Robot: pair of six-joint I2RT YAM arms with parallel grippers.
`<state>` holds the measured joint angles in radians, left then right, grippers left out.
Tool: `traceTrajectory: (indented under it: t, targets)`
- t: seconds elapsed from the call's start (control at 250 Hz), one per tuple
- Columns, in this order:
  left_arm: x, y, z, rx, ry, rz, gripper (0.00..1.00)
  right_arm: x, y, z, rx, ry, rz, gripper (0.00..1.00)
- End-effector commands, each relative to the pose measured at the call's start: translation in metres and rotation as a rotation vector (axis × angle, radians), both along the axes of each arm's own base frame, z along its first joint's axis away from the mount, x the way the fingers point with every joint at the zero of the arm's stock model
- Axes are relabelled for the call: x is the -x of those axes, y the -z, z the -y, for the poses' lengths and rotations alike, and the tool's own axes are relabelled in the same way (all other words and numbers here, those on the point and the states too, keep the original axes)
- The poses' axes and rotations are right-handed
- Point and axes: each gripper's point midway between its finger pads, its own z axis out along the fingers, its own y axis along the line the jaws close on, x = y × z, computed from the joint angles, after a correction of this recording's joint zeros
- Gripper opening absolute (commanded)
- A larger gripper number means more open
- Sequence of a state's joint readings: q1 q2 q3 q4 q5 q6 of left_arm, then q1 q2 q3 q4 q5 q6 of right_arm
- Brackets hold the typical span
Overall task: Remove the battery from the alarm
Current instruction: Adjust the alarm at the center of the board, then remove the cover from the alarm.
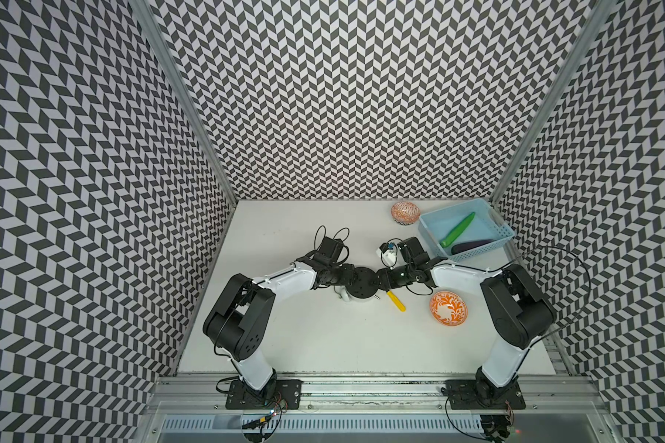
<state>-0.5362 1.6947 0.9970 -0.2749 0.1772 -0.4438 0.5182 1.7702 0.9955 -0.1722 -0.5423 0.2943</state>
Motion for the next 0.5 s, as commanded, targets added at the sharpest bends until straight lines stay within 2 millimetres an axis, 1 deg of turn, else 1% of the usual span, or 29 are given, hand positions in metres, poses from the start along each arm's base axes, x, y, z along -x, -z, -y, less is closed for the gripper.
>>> traceTrajectory:
  t: [0.0, 0.056, 0.116, 0.196, 0.256, 0.316, 0.409, 0.493]
  targets:
    - [0.006, 0.007, -0.001, -0.026, 0.031, -0.025, 0.65, -0.027, -0.032, 0.015, 0.114, 0.134, 0.180, 0.53]
    - [0.006, 0.003, 0.000, -0.017, 0.031, -0.026, 0.69, -0.035, -0.036, 0.027, 0.200, 0.202, 0.236, 0.54]
    - [0.007, -0.005, 0.002, 0.001, 0.035, -0.021, 0.73, -0.037, -0.040, 0.034, 0.255, 0.246, 0.267, 0.53]
    - [0.006, -0.024, 0.004, 0.021, 0.037, 0.014, 0.76, -0.034, -0.045, 0.031, 0.285, 0.266, 0.282, 0.50]
    - [0.005, -0.032, 0.002, 0.020, 0.030, 0.038, 0.79, -0.031, -0.044, 0.026, 0.312, 0.273, 0.283, 0.47]
    - [0.007, -0.031, 0.001, 0.016, 0.031, 0.035, 0.81, -0.027, -0.040, 0.022, 0.336, 0.276, 0.279, 0.45]
    - [0.012, -0.022, 0.003, 0.016, 0.047, 0.007, 0.86, -0.022, -0.033, 0.014, 0.325, 0.274, 0.251, 0.42]
    - [0.014, -0.018, 0.006, 0.023, 0.057, -0.005, 0.91, -0.020, -0.029, 0.015, 0.364, 0.290, 0.238, 0.41]
